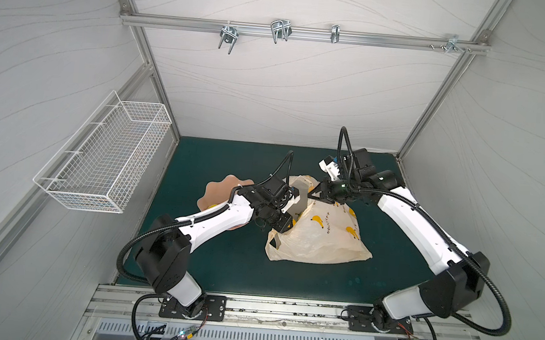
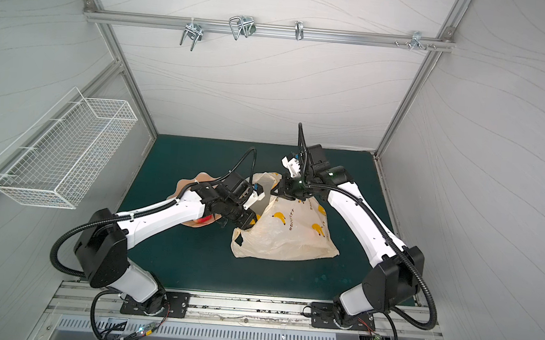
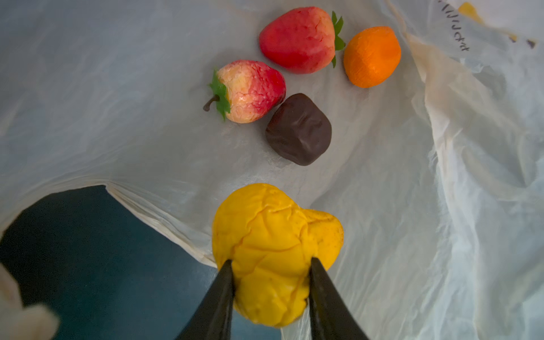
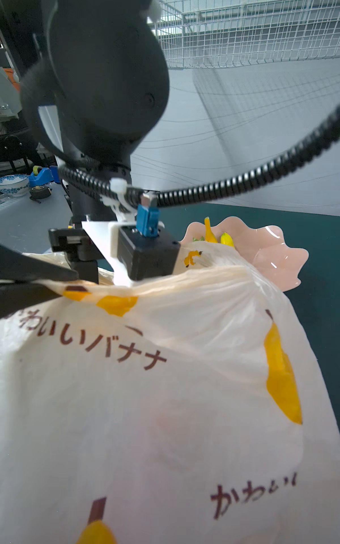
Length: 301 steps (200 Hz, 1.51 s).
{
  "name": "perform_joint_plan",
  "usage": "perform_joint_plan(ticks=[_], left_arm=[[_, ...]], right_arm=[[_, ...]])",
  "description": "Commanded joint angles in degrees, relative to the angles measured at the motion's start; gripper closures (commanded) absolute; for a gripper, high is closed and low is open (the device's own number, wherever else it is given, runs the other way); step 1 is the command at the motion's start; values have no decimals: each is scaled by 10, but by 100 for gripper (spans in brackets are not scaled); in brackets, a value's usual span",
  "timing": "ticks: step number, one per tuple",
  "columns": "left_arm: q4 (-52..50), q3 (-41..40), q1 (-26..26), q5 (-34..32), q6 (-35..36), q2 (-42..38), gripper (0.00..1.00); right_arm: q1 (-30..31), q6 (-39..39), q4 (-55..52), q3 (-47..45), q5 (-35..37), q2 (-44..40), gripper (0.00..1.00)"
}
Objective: Place the fruits into the plastic bag
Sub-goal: Place the fruit in the plastic bag.
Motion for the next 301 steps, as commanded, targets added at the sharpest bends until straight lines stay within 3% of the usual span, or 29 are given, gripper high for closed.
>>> perform_joint_plan(ticks=[1,84,158,204,226,301], left_arm=[[19,42,-3,15,-5,27,63],[105,95,-3,97,-93,134,64],[154,130,-3,142,-151,191,58],[180,129,-3,167,-191,207,50],[190,126,-5,184,-203,212,33],[183,115,-3,180,-220,179,12]], right_arm=[[2,9,8,4,-8,7,100],[13,40,51,1,-27,28,100],[13,46,67,-14,-42,30,100],[10,43,72,-24,-48,27,100],[7,42,74,-28,-52,25,100],[-3,36,74,-34,-57,18,100]])
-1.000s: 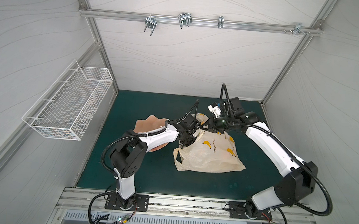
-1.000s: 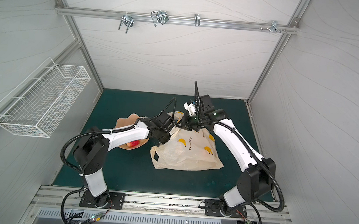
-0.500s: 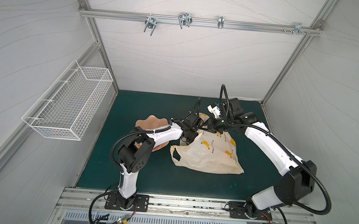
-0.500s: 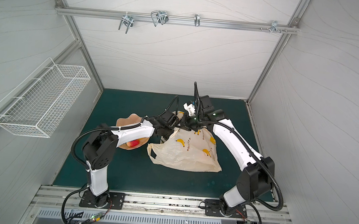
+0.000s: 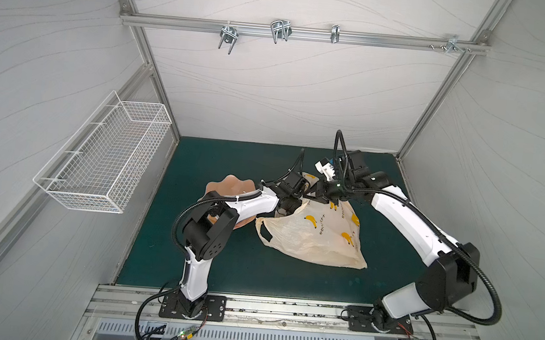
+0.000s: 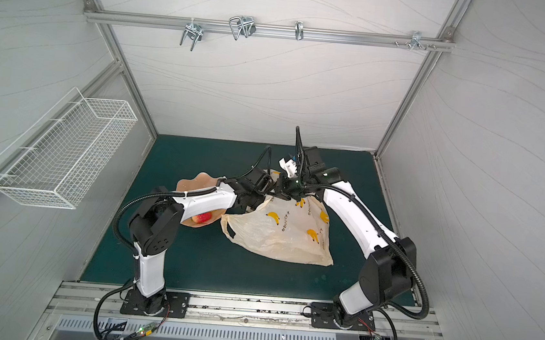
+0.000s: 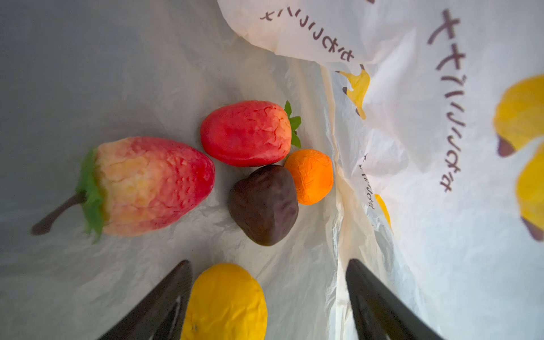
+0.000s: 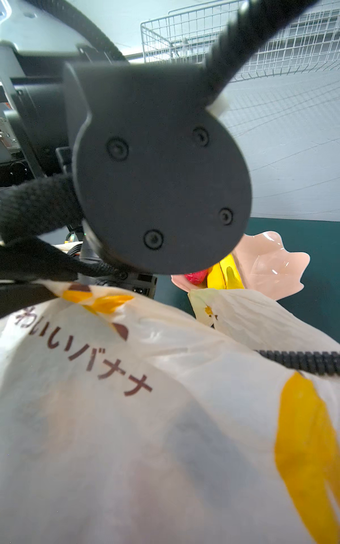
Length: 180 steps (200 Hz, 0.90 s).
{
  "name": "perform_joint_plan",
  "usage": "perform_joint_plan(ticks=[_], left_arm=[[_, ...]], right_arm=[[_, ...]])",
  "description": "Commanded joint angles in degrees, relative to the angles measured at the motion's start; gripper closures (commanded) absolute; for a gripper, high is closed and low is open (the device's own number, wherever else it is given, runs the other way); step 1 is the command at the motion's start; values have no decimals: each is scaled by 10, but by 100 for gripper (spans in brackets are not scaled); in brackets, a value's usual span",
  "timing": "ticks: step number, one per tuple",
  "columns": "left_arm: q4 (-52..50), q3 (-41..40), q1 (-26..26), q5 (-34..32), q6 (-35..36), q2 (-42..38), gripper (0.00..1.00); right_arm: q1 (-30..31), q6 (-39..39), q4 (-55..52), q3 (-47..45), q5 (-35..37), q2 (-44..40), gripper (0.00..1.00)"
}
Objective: Place the fruits into the plastic bag
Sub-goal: Place the fruit in the plastic bag.
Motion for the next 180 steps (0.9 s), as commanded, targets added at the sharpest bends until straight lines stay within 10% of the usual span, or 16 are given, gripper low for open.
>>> perform_joint_plan(ticks=[1,180], left_arm=[[6,6,-1,3,-5,-23,12],[-70,-76,117,-46,9,-203,14]], right_arm=[[-4,-5,10,-5,-18,-8,100],[-10,-21,-24,5,1,-19,100]])
